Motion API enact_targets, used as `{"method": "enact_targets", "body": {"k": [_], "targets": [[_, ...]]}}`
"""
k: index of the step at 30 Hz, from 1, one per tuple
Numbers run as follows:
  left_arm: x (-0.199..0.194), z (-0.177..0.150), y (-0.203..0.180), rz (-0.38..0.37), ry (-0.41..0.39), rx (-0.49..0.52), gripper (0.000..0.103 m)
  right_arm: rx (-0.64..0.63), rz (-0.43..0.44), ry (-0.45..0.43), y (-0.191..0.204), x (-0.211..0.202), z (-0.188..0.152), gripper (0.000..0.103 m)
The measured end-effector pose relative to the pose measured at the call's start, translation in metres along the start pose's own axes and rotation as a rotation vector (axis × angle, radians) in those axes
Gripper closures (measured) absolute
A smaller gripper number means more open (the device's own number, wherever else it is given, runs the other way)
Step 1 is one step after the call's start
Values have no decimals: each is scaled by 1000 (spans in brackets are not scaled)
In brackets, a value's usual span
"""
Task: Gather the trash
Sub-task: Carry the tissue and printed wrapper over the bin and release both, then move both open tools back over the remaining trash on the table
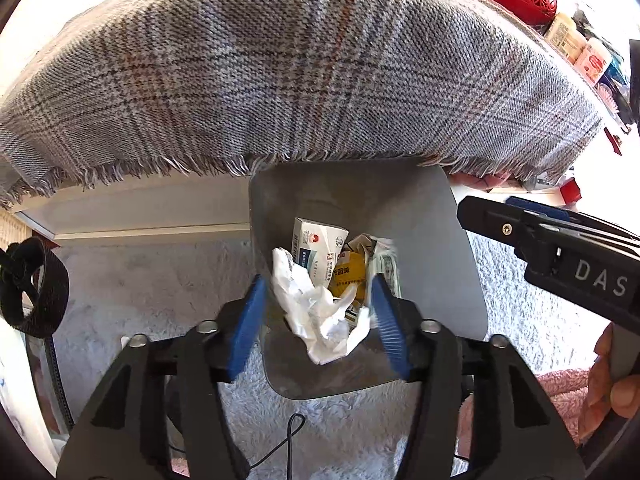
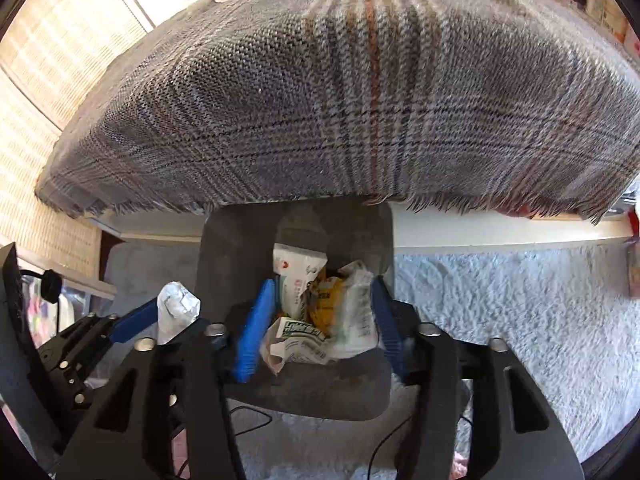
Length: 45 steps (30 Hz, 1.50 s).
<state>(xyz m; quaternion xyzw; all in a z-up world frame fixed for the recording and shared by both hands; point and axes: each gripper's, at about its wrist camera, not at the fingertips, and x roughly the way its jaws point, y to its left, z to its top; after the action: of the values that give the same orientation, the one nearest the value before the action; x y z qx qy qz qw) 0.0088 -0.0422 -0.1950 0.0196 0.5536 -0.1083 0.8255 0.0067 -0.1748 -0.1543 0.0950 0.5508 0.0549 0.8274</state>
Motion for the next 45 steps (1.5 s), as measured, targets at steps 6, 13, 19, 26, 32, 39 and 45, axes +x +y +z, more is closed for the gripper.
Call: {"method": "enact_targets", "body": {"k": [6,13,19,26,32,39,45], "targets": [[-18,6,10,10,-22,6,21,0,-13,-20,-2,-5,3,8],[-54,12,8,3,-61,21,8,-11,64,-76,2,-42,18,7],[-92,37,14,-19,-123,-16,8,10,111,-175,-7,-94,47,5],[-135,75,29,9,-178,-36,8,-16,47,-249,-15,-134,85,4],[-164,126,45,105,-258,-34,8,-12,26,-290,-27,-143,124,4],[-139,195,63,140,-259,-73,8,-36,7,-317,-31,-119,184,4],[-107,254,73,170,-256,-100,8,-86,18,-295,-20,-78,232,16]]}}
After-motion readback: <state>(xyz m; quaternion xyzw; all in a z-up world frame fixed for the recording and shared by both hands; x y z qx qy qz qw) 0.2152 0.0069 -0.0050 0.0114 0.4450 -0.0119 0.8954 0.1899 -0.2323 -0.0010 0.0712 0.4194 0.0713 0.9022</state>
